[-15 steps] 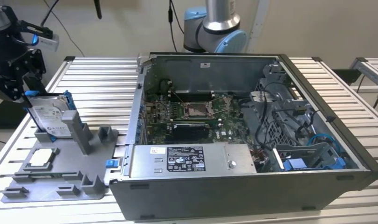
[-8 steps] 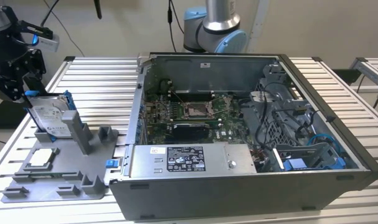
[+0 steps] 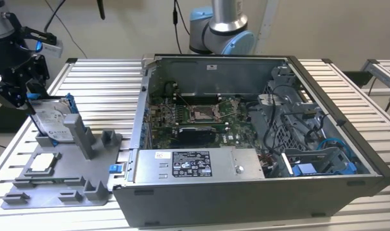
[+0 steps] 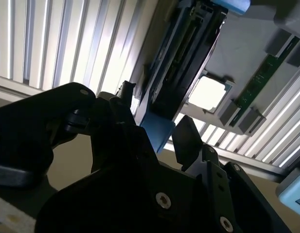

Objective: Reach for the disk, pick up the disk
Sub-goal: 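Pick up the disk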

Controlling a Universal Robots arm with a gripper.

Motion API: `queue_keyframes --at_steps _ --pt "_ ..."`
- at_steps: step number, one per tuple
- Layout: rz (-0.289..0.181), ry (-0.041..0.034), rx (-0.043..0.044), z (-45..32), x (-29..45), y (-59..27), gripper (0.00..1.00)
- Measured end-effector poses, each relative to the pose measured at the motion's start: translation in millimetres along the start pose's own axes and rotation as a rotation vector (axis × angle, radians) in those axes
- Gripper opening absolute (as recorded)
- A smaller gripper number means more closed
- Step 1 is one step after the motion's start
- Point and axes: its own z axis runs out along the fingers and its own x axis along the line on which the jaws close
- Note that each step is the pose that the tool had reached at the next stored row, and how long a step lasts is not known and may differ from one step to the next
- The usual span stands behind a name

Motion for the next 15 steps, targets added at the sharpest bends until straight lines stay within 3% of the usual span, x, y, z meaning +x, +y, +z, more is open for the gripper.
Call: queue_keyframes --at_steps 7,15 --pt "0.000 -0.0004 0.0021 11.8 0.0 -0.3 1.00" --pt "-0.001 -0.0003 0.0020 19.9 0.1 -0.4 1.00"
